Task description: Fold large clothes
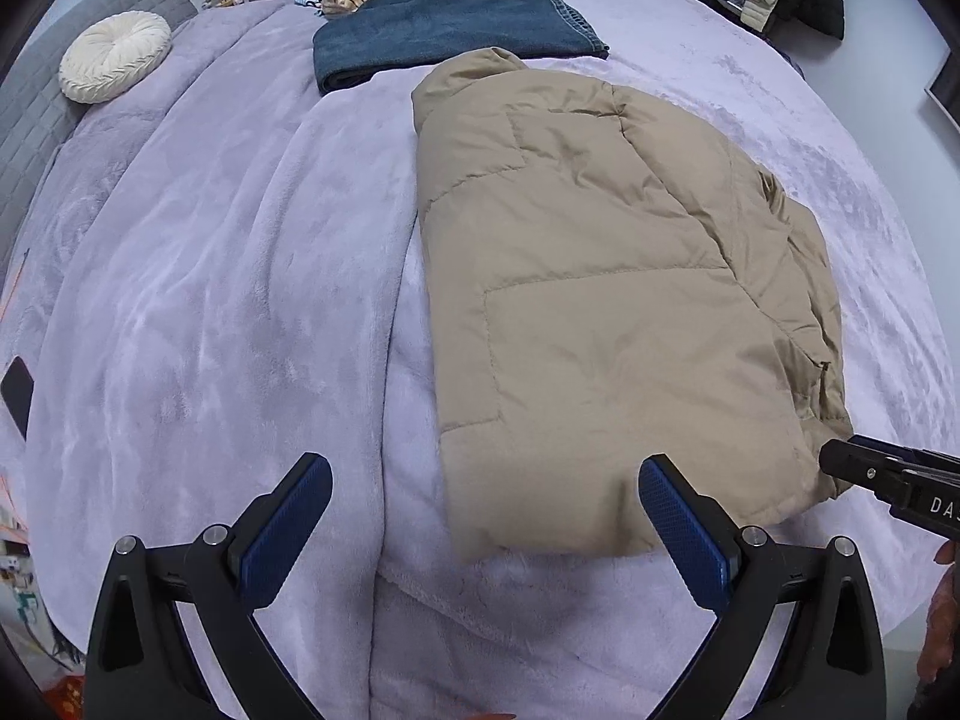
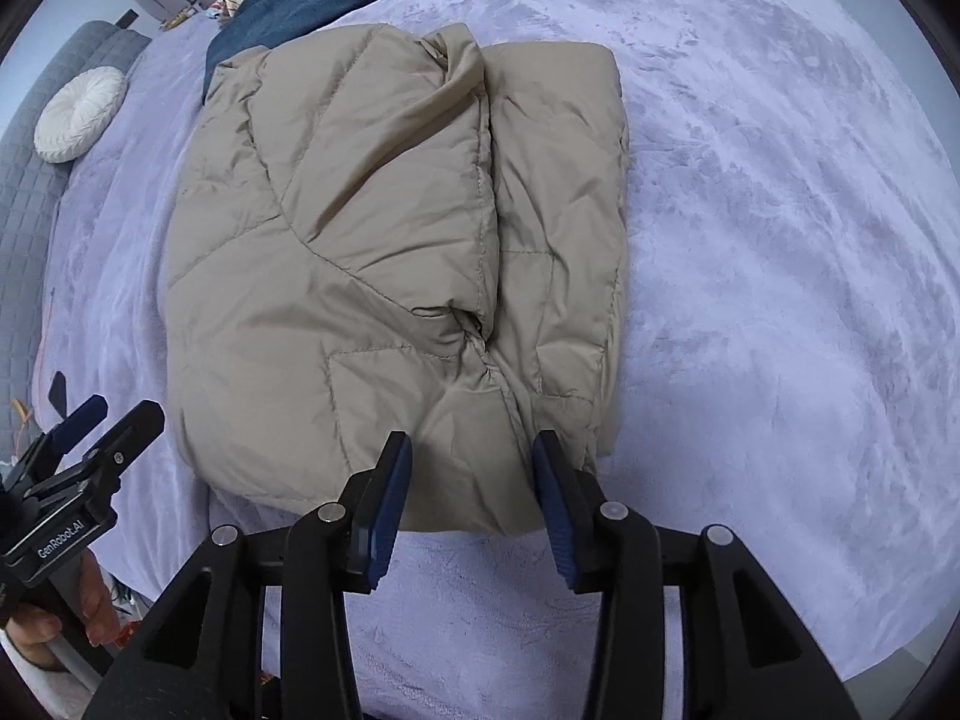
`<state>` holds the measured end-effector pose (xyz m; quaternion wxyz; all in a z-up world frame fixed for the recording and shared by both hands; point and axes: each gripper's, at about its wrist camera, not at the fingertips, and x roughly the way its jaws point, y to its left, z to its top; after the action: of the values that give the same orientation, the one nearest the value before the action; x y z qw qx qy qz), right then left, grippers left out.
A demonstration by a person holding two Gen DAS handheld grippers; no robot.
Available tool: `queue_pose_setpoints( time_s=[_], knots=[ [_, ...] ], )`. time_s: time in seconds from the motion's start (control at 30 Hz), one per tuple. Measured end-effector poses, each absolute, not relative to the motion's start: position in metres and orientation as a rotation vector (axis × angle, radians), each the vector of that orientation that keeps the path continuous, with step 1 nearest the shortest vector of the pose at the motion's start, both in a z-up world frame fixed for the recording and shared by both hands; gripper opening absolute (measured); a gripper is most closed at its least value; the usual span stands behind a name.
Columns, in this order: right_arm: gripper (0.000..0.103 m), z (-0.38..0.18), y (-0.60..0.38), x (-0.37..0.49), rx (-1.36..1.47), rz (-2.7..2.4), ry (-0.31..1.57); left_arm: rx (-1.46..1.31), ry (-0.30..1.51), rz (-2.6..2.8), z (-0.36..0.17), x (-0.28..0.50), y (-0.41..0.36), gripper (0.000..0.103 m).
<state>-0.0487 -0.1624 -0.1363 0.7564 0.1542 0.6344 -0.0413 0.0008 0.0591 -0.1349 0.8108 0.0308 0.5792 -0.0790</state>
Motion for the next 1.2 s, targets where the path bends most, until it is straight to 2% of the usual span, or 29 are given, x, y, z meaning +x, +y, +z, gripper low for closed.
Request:
queue_pose_setpoints(
  time_s=[0.13, 0.3, 0.47, 0.57, 0.8, 1.2],
  knots=[
    [0.049, -0.126, -0.167, -0.062, 0.351, -0.064, 1.374, 0.054, 1.257, -0.162, -0.133, -0.015, 0.053, 0.103],
    [0.051, -0.122, -0.177, -0.065, 0.359, -0.046, 1.366, 0.056, 1.298, -0.113, -0.156, -0.02, 0.045, 0.103],
    [0.052, -0.16, -0.17, -0.047, 0.339, -0.063, 1.44, 0.093, 1.372, -0.075, -0.191, -0.02, 0.04, 0.103],
    [0.052, -0.181, -0.171, -0.047, 0.349, -0.072, 1.483, 0.101, 1.382, -0.076, -0.193, -0.024, 0.038, 0.103],
    [0.052, -0.16, -0.175, -0.059, 0.355, -0.025, 1.455, 0.08, 1.327, -0.075, -0.163, -0.03, 0.043, 0.103],
    [0.067, -0.087, -0.18, -0.106, 0.334, 0.007, 1.341, 0.042, 1.187, -0.08, -0.079, -0.068, 0.037, 0.103]
  ],
)
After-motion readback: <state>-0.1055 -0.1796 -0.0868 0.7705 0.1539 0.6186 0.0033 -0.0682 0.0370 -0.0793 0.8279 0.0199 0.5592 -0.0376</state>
